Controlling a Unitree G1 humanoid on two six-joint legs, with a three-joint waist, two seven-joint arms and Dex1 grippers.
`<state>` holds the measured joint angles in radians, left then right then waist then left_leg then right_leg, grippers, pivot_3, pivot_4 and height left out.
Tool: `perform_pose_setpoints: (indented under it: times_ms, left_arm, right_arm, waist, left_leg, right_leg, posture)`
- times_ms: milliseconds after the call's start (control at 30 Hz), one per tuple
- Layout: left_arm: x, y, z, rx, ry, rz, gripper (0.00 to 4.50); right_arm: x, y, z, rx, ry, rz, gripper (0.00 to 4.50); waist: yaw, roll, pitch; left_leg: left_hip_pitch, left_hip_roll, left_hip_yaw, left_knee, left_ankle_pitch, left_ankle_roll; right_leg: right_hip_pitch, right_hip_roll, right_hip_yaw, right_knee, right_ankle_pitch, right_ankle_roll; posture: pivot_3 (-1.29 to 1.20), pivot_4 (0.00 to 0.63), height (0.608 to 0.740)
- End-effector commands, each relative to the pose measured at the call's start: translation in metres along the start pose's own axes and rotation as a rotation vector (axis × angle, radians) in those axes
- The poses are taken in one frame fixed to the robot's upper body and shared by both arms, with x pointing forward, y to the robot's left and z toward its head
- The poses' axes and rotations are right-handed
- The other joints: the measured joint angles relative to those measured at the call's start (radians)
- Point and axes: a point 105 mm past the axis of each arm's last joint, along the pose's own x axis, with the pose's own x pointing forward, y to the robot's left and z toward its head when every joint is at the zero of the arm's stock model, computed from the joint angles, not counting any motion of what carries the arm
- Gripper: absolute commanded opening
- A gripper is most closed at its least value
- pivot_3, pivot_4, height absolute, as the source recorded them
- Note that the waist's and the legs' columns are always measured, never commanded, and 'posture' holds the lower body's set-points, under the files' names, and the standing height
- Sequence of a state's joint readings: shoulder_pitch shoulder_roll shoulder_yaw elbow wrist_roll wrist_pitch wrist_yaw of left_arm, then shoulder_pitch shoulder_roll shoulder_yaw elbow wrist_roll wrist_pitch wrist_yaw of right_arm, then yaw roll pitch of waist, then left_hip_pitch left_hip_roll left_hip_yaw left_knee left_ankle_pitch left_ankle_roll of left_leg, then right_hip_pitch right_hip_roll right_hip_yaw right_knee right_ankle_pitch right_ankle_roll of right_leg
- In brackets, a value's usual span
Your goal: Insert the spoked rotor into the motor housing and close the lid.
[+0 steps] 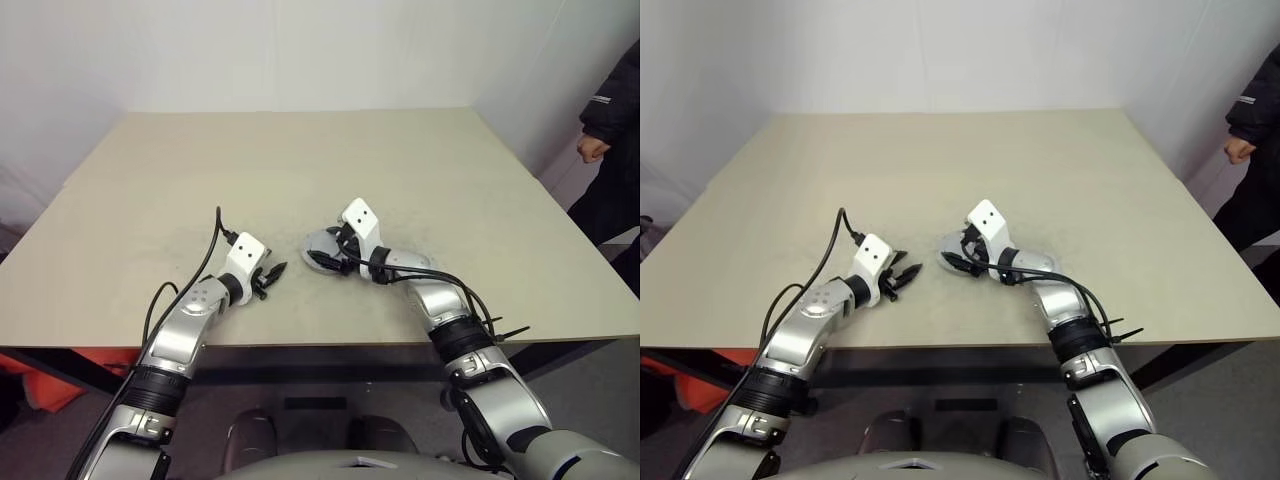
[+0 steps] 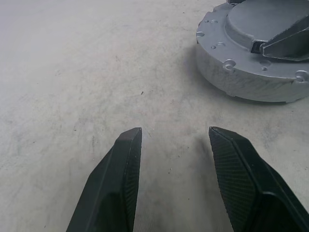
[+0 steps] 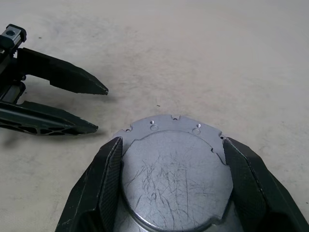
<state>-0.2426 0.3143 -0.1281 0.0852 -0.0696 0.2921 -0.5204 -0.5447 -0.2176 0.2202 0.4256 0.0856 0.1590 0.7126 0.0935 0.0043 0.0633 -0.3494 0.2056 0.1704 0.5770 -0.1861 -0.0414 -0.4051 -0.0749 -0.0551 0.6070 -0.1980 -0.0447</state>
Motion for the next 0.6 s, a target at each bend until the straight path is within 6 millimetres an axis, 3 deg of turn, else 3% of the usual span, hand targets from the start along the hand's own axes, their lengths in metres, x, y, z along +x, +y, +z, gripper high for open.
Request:
perform_pose_setpoints:
  times_ms: [33, 267, 600]
  left_arm:
    - [0.000, 0.006, 0.015, 0.028, -0.046, 0.015, 2.32]
    - [0.000, 0.006, 0.014, 0.028, -0.041, 0.015, 2.32]
    - [-0.001, 0.005, 0.012, 0.029, -0.035, 0.013, 2.32]
  right_arm:
    - [-0.002, -0.014, 0.013, -0.029, -0.027, -0.053, 3.15]
    - [-0.004, -0.020, 0.034, -0.027, -0.075, -0.057, 3.15]
    - [-0.007, -0.024, 0.037, 0.015, -0.092, -0.067, 3.15]
  waist:
    - [0.000, 0.000, 0.000]
    - [0.000, 0.000, 0.000]
    - [0.001, 0.000, 0.000]
  left_leg:
    - [0.000, 0.000, 0.000, 0.000, 0.000, 0.000]
    - [0.000, 0.000, 0.000, 0.001, 0.000, 0.000]
    - [-0.001, 0.000, 0.000, 0.001, -0.001, 0.002]
  right_leg:
    - [0.000, 0.000, 0.000, 0.000, -0.001, 0.001]
    - [0.000, 0.000, 0.000, 0.000, -0.002, 0.004]
    - [0.000, 0.000, 0.000, 0.000, 0.001, -0.002]
  posture:
    - [0.00, 0.000, 0.740]
    - [0.00, 0.000, 0.740]
    - [0.00, 0.000, 0.740]
